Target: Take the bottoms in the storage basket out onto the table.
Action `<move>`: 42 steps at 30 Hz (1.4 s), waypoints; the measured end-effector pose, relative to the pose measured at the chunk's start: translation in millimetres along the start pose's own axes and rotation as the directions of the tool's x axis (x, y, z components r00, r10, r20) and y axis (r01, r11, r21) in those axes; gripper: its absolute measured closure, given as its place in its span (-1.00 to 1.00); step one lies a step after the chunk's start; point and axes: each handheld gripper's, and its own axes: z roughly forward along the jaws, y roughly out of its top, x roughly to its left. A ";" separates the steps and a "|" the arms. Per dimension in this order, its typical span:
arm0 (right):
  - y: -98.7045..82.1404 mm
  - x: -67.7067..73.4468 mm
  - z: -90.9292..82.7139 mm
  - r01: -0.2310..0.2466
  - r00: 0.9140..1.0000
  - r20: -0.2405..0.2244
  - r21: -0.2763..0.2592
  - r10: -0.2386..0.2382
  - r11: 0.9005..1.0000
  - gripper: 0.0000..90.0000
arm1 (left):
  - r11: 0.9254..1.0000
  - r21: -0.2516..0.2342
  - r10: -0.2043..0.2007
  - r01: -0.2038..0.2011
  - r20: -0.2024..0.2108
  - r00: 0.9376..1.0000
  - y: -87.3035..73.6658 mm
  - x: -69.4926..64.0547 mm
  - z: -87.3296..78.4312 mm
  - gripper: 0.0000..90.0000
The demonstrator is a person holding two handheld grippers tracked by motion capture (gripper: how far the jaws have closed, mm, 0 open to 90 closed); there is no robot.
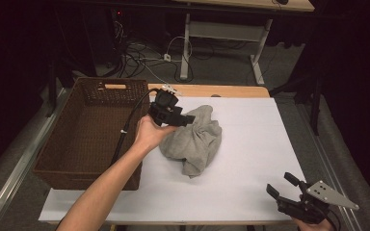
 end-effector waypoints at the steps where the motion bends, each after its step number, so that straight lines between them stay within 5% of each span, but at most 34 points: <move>1: 0.0 -0.3 0.2 -0.002 1.000 -0.001 0.001 0.002 1.000 -0.52 | 1.000 -0.005 -0.007 0.007 0.002 1.000 -0.8 1.4 -2.0 -0.16; 32: 0.2 1.0 -2.3 -0.006 1.000 0.013 -0.011 0.006 1.000 -0.52 | 0.995 -0.098 -0.034 0.033 -0.009 0.999 -29.3 20.6 -52.3 -0.16; 42: -0.3 -0.2 -3.4 -0.010 1.000 0.012 -0.015 0.010 1.000 -0.52 | 0.997 -0.075 0.008 -0.010 -0.030 1.000 -34.9 14.6 -51.1 -0.16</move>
